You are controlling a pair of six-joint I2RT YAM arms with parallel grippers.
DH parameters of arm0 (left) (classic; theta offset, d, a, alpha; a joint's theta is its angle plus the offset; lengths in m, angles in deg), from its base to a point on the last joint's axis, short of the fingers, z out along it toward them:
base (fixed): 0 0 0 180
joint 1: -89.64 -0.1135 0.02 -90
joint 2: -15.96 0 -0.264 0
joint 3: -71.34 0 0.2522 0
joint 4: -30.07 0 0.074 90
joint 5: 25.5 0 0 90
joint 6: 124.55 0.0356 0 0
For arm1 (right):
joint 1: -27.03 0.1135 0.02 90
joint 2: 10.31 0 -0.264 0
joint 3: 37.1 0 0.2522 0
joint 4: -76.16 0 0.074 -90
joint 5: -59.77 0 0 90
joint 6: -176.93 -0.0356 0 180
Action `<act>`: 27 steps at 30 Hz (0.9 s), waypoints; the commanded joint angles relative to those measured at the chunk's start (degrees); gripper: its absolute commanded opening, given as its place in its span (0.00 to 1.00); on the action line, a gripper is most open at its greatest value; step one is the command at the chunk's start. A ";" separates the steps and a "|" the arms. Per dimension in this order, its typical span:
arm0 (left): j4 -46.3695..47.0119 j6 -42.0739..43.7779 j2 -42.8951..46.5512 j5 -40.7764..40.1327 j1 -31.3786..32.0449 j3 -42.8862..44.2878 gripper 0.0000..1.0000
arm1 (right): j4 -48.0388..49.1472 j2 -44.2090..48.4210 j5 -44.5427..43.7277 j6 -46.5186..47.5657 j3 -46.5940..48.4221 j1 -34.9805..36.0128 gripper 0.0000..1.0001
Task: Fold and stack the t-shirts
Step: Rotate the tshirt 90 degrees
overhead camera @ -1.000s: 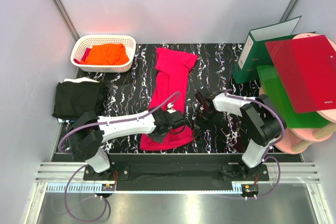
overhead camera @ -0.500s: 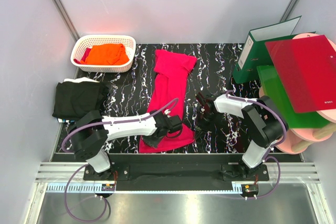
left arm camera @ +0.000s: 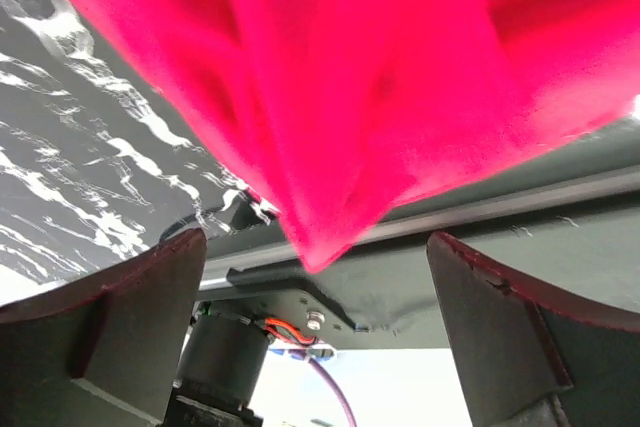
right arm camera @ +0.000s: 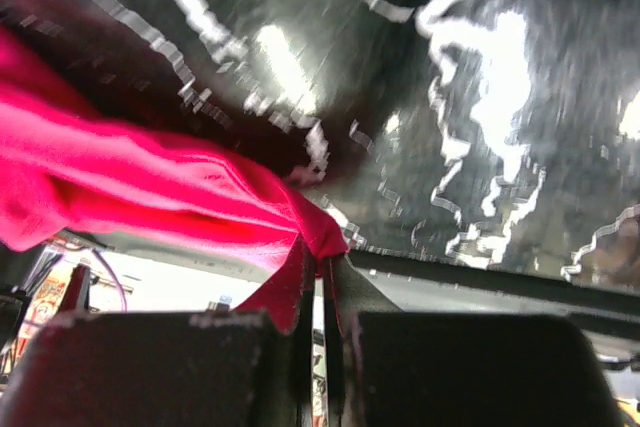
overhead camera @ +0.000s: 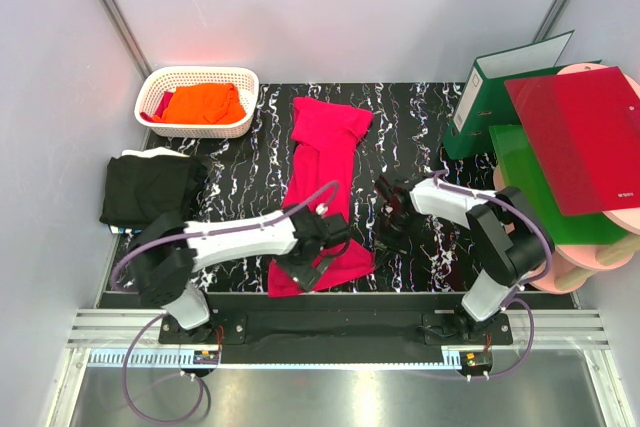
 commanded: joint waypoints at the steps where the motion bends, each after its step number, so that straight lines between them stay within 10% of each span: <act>1: -2.45 -2.07 9.80 -5.84 -1.12 8.93 0.99 | -4.62 5.42 0.65 0.60 4.13 0.24 0.00; 27: -7.38 -4.97 9.74 -13.94 -23.09 17.74 0.99 | -2.15 -8.10 28.26 4.73 17.05 16.76 0.01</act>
